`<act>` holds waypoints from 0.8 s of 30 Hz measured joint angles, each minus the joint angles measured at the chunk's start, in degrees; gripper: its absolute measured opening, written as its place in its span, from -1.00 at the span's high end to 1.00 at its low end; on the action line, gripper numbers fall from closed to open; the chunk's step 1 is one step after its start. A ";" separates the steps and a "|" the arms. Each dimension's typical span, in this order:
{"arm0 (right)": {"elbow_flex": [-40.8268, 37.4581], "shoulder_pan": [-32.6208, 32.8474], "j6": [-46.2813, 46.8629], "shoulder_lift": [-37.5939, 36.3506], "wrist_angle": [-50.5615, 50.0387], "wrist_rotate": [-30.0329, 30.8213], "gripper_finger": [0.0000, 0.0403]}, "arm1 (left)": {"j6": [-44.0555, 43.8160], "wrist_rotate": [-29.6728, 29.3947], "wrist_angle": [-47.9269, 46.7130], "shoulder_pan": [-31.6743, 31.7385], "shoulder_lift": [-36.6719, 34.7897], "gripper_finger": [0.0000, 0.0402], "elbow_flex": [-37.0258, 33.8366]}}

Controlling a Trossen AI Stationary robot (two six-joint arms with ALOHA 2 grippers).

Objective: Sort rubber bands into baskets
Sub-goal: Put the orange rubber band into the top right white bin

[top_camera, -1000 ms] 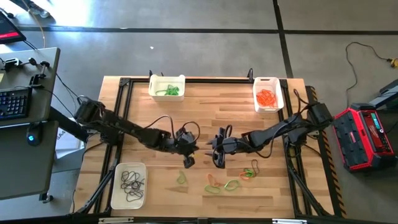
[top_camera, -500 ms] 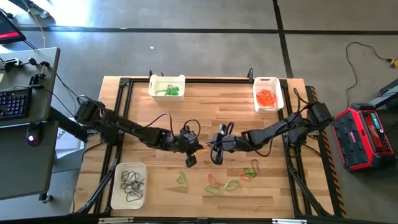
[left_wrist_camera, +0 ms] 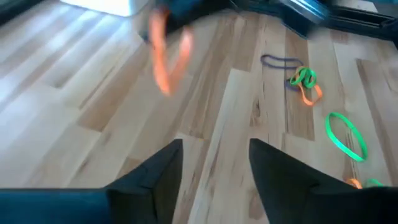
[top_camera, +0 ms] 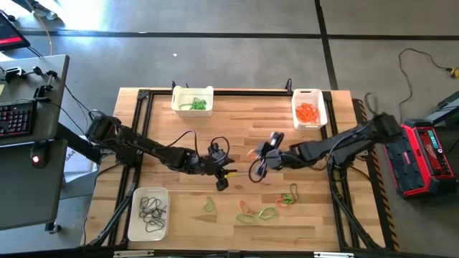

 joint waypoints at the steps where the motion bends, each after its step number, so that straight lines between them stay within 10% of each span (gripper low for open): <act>1: 0.00 -0.56 1.01 -1.80 -3.22 2.07 1.00 | 0.77 -0.17 0.35 0.00 0.00 0.09 0.00; 13: 0.00 -16.14 16.95 -17.94 -44.63 19.28 1.00 | 4.13 -0.59 0.72 0.09 0.00 0.02 0.00; 24: -0.02 -40.32 9.36 -15.44 -45.32 20.33 1.00 | 1.92 -0.98 0.78 1.26 0.00 0.02 0.00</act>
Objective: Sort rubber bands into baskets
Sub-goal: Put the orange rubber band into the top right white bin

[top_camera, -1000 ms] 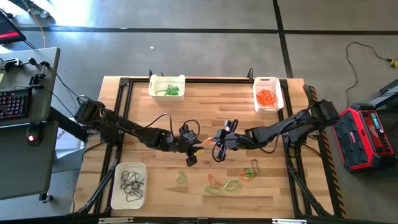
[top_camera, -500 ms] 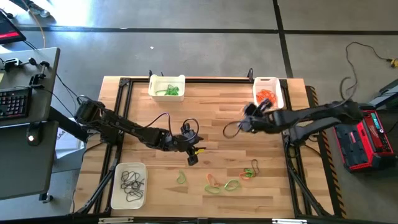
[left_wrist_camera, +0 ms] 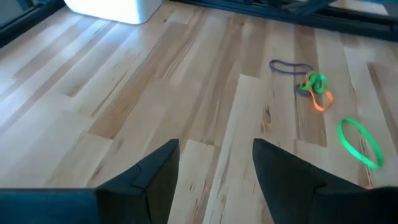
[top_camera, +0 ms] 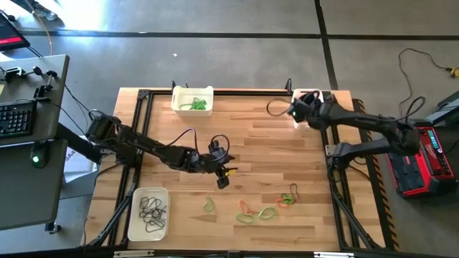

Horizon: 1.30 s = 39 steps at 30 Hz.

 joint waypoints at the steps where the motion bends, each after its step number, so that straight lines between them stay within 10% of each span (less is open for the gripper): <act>1: 0.00 -2.27 -1.39 0.57 0.89 -0.64 1.00 | -0.97 -0.01 -0.06 0.26 0.00 0.02 0.00; 13: -0.03 -17.31 -10.20 9.47 10.37 -11.83 1.00 | 3.57 -3.03 -1.12 0.77 -0.02 0.94 -0.51; 28: -0.04 -20.86 -9.58 13.28 15.29 -20.97 1.00 | 3.24 7.45 14.21 0.75 -0.04 1.00 -11.89; 39: -0.04 -22.62 -12.86 13.21 14.11 -28.60 0.67 | 6.45 31.07 -1.51 -2.43 -4.89 0.99 -11.98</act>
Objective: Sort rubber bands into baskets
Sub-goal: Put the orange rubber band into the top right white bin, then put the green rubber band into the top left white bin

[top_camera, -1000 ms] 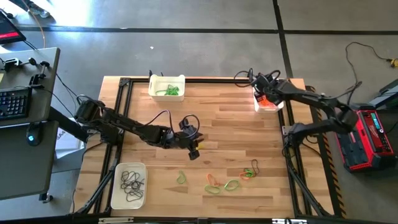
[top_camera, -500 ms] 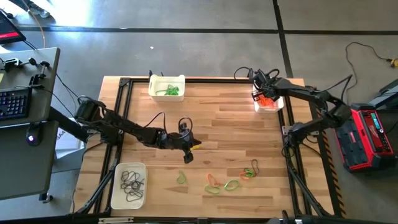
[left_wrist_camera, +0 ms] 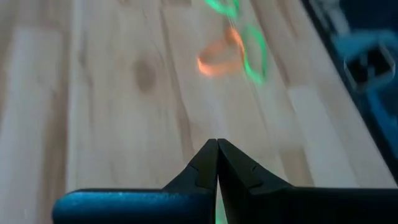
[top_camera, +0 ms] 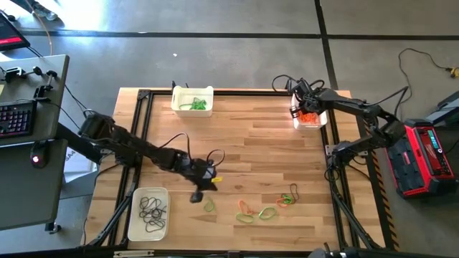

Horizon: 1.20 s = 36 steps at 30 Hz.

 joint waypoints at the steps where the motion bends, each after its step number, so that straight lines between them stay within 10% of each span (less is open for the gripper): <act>1: 0.00 0.05 -0.02 -0.02 -0.02 0.29 0.59 | 0.38 0.00 -2.01 -0.72 -0.39 0.99 0.00; 11: 0.00 0.90 -3.32 -1.50 -0.37 2.50 -0.16 | 7.24 -7.30 -9.51 -7.20 1.75 0.50 0.00; 28: 0.00 7.62 -5.11 -16.68 -0.72 0.36 -0.19 | 14.55 -7.98 -8.89 -7.92 6.55 0.32 0.07; 36: 0.00 10.87 -4.96 -23.10 -0.59 0.20 -0.19 | 16.50 -7.15 -4.85 -7.90 6.76 0.63 0.07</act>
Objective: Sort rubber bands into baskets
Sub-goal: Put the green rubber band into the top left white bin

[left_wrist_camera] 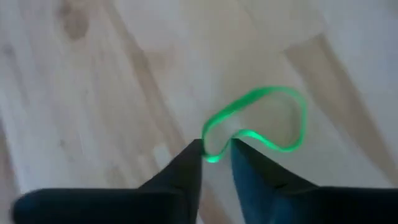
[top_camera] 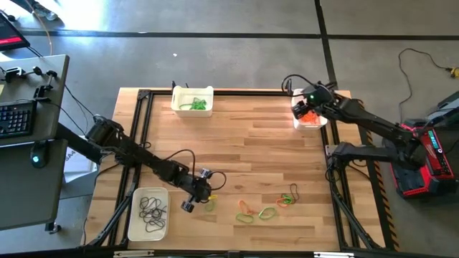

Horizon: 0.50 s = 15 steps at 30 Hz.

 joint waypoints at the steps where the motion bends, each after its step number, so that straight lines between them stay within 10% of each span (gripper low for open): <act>1: 0.00 0.31 0.00 -0.70 0.00 0.00 -0.19 | 0.29 1.07 0.44 0.03 0.18 0.71 0.00; 15: 0.00 4.05 1.17 -5.00 0.00 0.03 -0.19 | -8.05 -6.02 -3.72 5.42 -8.18 1.00 0.00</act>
